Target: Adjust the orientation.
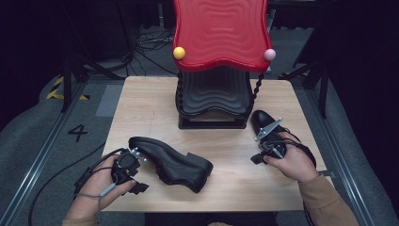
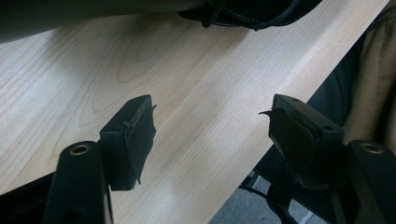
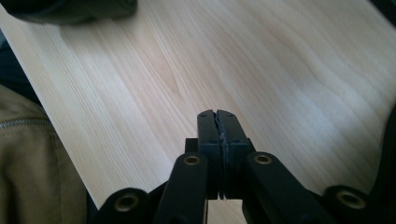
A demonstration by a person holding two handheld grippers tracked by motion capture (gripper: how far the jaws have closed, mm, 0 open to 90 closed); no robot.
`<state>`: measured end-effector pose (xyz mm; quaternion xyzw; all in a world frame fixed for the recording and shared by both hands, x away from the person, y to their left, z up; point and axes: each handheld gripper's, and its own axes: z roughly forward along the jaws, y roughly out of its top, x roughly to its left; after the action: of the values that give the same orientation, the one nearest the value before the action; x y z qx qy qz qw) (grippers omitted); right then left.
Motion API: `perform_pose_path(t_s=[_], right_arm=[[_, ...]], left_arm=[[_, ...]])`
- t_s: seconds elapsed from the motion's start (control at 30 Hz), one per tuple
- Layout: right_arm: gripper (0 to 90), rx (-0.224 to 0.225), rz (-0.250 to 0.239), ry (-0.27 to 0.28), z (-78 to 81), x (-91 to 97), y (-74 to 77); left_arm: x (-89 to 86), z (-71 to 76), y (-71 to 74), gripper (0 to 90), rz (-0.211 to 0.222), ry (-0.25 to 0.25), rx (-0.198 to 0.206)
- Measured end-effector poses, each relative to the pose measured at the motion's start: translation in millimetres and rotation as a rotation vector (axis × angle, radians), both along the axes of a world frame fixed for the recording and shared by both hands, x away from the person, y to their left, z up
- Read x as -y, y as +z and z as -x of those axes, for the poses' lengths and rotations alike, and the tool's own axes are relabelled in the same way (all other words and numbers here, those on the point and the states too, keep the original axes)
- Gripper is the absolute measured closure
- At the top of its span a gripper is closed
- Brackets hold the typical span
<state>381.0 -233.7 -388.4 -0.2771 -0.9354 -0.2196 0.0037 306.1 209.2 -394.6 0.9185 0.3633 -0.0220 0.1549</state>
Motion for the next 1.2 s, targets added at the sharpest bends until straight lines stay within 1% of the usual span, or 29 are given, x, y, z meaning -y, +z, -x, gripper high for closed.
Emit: perform_pose_path(t_s=[0.07,0.13,0.17,0.2,0.23,0.33,0.37,0.4,0.47,0.5,0.57,0.67,0.73,0.77,0.83,0.87,0.9,0.93,1.03,1.1,1.13,1.2], right_arm=[[90.0,0.009,-0.029,0.007,0.8,-2.9,1.9],[90.0,0.022,-0.048,0.025,1.3,-7.2,3.6],[90.0,0.022,-0.048,0.025,1.3,-7.2,3.6],[90.0,0.023,-0.061,0.032,1.2,-10.2,4.7],[90.0,0.030,-0.068,0.046,0.7,-15.4,6.1],[90.0,0.039,-0.080,0.054,0.1,-20.1,7.2],[90.0,0.042,-0.099,0.068,-0.6,-25.5,7.7],[90.0,0.042,-0.099,0.068,-0.6,-25.5,7.7],[90.0,0.050,-0.117,0.076,-0.7,-30.7,8.4],[90.0,0.054,-0.126,0.077,-0.8,-33.5,8.9],[90.0,0.070,-0.152,0.092,-0.6,-41.1,9.9],[90.0,0.079,-0.180,0.108,0.0,-51.1,9.8],[90.0,0.082,-0.210,0.119,1.1,-57.1,9.3],[90.0,0.085,-0.221,0.126,2.0,-59.4,9.2],[90.0,0.087,-0.258,0.149,4.5,-67.3,8.7],[90.0,0.088,-0.271,0.159,5.2,-71.0,8.3],[90.0,0.088,-0.278,0.165,6.0,-75.1,7.5],[90.0,0.088,-0.278,0.165,6.0,-75.1,7.5],[90.0,0.099,-0.295,0.181,6.8,-88.0,3.8],[90.0,0.089,-0.312,0.190,7.1,-97.6,0.3],[90.0,0.086,-0.314,0.199,7.4,-101.4,-1.8],[90.0,0.089,-0.301,0.216,9.2,-108.2,-5.9]], left_arm=[[0.1,0.9,0.4,31.6,0.010,-0.002,0.010],[0.0,1.6,0.1,30.3,0.014,-0.001,0.016],[-0.6,2.1,-0.4,30.3,0.012,-0.004,0.027],[-1.2,3.4,-1.0,30.0,0.014,0.001,0.029],[-2.6,5.6,-1.6,29.9,0.012,0.003,0.027],[-3.9,8.5,-2.2,29.9,0.012,0.014,0.019],[-4.9,9.2,-2.3,29.8,0.011,0.013,0.019],[-5.3,10.1,-2.9,29.8,0.010,0.017,0.023],[-6.2,11.8,-4.0,29.6,0.010,0.020,0.018],[-7.0,13.0,-4.6,29.5,0.005,0.023,0.009],[-8.1,14.2,-5.6,29.4,0.002,0.029,0.011],[-9.1,14.9,-4.6,29.4,0.008,0.035,0.023],[-9.4,15.1,-4.6,29.2,0.010,0.039,0.029],[-9.4,15.6,-5.0,29.2,0.007,0.040,0.027],[-9.5,16.1,-6.3,29.2,0.005,0.037,0.026],[-9.2,16.7,-6.9,29.2,0.007,0.041,0.018],[-9.2,16.7,-6.9,29.2,0.007,0.041,0.018],[-8.8,16.9,-7.5,29.2,0.006,0.044,0.015],[-7.5,17.1,-8.9,28.9,0.002,0.037,0.009],[-7.3,17.1,-9.4,28.8,0.002,0.033,0.011],[-7.6,17.5,-9.7,28.8,0.000,0.037,0.008],[-7.8,17.6,-9.7,28.7,-0.001,0.038,0.010]])
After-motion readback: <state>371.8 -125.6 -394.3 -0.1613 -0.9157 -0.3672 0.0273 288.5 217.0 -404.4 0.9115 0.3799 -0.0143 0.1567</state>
